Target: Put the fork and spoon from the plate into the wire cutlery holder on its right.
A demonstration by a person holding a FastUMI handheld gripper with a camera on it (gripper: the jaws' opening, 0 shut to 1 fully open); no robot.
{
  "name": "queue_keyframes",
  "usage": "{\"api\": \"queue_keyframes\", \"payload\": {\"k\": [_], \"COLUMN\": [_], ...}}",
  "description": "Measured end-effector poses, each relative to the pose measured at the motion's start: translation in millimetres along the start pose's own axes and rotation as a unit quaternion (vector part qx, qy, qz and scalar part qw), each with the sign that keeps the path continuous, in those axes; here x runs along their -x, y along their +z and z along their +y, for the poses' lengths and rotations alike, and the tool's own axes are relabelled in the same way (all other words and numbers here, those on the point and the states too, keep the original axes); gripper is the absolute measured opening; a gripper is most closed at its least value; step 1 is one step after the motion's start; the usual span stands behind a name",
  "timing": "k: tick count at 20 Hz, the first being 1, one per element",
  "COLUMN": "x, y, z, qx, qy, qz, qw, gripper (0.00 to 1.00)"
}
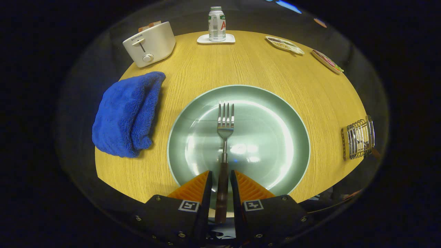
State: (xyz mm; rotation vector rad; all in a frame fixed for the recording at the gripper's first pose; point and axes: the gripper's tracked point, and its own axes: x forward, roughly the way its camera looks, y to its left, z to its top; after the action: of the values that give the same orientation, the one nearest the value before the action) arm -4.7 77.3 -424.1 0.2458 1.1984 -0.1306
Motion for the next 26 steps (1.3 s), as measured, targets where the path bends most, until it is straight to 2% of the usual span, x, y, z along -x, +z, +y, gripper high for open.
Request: {"api": "queue_keyframes", "payload": {"k": [1, 2, 3, 4, 18, 26], "x": [3, 3, -3, 0, 35, 69], "y": [0, 1, 1, 0, 18, 51], "z": [3, 3, 4, 1, -16, -47], "qx": [0.005, 0.010, 0.018, 0.024, 0.030, 0.002], "qy": [0.009, 0.009, 0.010, 0.004, -0.001, -0.029], "qz": [-0.007, -0.008, -0.012, -0.012, -0.062, -0.097], "qw": [1.000, 1.000, 1.000, 1.000, 0.998, 0.995], "gripper": [0.33, 0.07, 0.07, 0.01, 0.01, 0.01]}}
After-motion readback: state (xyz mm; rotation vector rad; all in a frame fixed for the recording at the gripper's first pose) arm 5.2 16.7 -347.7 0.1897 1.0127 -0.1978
